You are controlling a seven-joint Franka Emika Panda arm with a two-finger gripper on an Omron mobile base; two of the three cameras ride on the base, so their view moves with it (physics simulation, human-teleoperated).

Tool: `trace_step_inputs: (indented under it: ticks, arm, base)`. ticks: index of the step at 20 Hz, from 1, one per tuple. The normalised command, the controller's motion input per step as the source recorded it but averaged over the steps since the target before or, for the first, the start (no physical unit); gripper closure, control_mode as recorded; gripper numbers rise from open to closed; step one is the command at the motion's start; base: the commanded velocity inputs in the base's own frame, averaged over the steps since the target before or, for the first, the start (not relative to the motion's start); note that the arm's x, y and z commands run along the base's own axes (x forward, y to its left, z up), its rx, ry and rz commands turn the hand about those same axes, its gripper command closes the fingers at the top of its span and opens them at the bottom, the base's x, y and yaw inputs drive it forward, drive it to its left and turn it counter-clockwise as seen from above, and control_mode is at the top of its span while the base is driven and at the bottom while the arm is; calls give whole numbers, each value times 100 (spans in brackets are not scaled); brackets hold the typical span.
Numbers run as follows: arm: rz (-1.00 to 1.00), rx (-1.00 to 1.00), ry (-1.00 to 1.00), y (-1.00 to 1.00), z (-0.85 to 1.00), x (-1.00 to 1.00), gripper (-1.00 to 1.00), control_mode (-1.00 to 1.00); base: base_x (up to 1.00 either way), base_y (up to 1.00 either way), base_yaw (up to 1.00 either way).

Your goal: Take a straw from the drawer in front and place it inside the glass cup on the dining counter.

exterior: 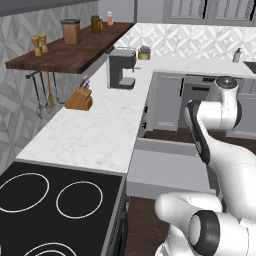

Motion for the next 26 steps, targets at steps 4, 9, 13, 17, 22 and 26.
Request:
trace_step_inputs:
  ticks: [4,9,13,17,22,26]
  arm:
    - [23,-9,13,48,77,-44,100,-100]
    - [15,-16,2,49,29,-46,100,-100]
    - [0,-9,0,32,5,-50,100,-100]
    - [0,-5,0,16,0,-46,100,100]
    - [0,0,0,0,0,0,100,100]
    - [0,0,0,0,0,0,100,100]
  base:
    - [0,0,0]
    - [0,0,0]
    - [0,0,0]
    - [-22,0,0]
    - [-100,-14,-2]
    - [-80,-89,-13]
